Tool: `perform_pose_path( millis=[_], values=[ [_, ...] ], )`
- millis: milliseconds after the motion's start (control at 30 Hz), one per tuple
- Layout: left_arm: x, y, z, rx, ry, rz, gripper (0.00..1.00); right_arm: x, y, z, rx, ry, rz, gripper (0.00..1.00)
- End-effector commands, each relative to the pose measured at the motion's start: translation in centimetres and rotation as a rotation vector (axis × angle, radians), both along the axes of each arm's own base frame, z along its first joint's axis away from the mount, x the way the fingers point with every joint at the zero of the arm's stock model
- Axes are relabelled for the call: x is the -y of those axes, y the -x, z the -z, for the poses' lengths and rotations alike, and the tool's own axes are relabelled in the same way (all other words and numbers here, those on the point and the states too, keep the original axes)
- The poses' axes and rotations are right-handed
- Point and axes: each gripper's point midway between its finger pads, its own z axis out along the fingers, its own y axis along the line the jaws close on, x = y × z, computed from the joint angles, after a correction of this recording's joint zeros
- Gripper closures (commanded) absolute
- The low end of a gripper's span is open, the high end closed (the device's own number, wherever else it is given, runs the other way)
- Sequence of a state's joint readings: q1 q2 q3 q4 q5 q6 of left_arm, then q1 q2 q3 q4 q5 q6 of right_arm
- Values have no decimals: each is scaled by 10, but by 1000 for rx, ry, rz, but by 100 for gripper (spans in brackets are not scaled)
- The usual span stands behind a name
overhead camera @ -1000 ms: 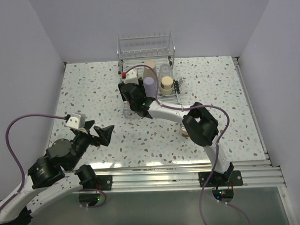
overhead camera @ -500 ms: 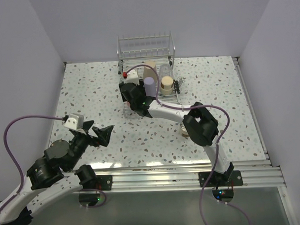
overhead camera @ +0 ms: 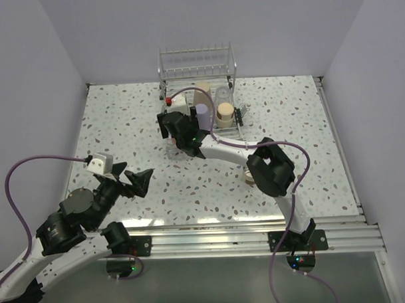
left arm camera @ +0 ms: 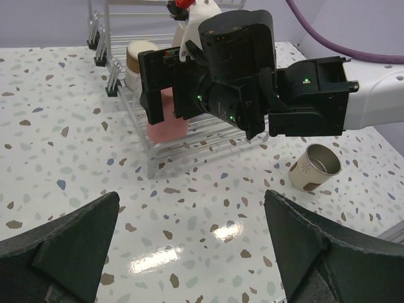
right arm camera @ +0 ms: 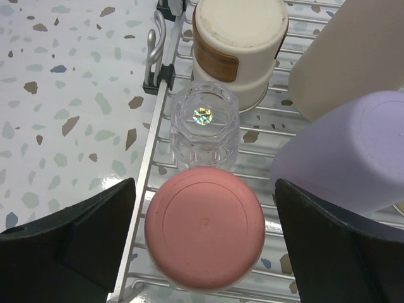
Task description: Load the cups into the dish rack
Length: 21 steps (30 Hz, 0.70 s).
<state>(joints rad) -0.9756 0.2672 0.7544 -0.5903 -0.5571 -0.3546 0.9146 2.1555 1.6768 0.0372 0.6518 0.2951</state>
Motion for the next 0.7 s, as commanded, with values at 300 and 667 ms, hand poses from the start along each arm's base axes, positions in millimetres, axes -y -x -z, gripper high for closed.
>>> perform_pose_path(
  millis=[300, 667],
  values=[
    [2, -5, -5, 25, -1, -10, 0, 10, 10, -66, 102, -86, -9, 2],
    [3, -7, -4, 18, -10, -16, 0, 31, 43, -176, 189, -201, -103, 2]
  ],
)
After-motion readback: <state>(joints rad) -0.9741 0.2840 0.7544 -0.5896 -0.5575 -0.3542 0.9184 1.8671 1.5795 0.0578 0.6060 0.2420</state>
